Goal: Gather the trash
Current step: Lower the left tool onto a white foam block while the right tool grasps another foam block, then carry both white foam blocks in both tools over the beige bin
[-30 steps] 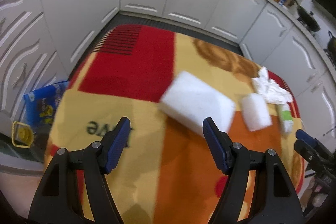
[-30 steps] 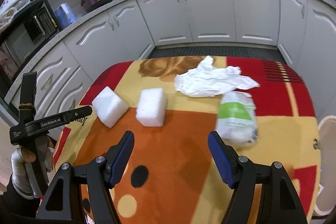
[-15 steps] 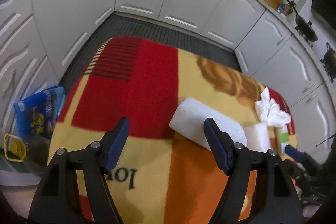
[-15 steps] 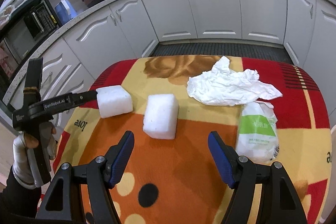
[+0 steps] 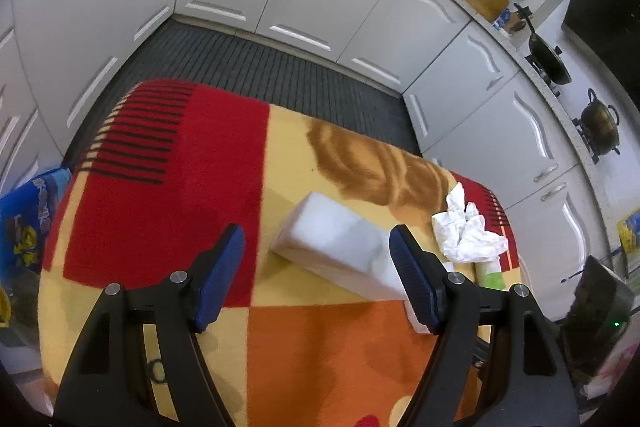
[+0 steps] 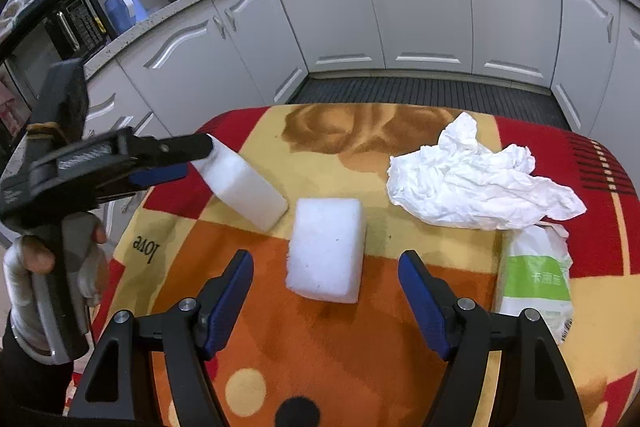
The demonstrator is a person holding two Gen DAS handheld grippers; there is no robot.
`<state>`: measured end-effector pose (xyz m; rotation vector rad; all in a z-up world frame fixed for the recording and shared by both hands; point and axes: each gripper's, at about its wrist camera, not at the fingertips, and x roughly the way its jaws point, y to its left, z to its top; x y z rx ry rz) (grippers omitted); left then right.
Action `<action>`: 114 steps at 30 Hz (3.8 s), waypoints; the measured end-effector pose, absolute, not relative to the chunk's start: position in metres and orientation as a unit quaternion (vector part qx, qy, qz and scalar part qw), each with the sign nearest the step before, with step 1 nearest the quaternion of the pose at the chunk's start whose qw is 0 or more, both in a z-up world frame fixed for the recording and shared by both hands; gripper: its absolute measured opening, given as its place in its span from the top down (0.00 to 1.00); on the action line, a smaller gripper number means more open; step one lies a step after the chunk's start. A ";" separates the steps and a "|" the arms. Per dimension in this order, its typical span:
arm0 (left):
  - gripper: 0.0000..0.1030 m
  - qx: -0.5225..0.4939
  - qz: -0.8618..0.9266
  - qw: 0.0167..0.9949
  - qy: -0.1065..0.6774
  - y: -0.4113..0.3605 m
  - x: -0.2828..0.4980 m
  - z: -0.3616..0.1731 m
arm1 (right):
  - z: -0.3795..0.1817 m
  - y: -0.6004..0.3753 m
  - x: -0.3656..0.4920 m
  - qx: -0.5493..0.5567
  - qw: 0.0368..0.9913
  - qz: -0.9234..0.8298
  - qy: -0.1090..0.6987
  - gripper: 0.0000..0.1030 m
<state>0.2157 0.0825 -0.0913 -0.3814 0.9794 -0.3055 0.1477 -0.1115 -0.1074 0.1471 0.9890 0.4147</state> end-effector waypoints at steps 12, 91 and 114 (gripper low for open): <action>0.22 -0.183 -0.178 0.856 0.450 0.077 0.228 -0.087 | -0.121 -0.111 0.158 0.075 0.853 0.195 0.479 0.30; 0.46 -0.001 -0.383 0.822 0.422 -0.258 0.086 -0.038 | -0.059 -0.397 -0.036 0.137 0.912 -0.031 0.386 0.65; 0.47 0.029 -0.397 0.803 0.444 -0.349 0.098 -0.074 | -0.094 -0.463 -0.053 0.186 0.891 -0.084 0.406 0.64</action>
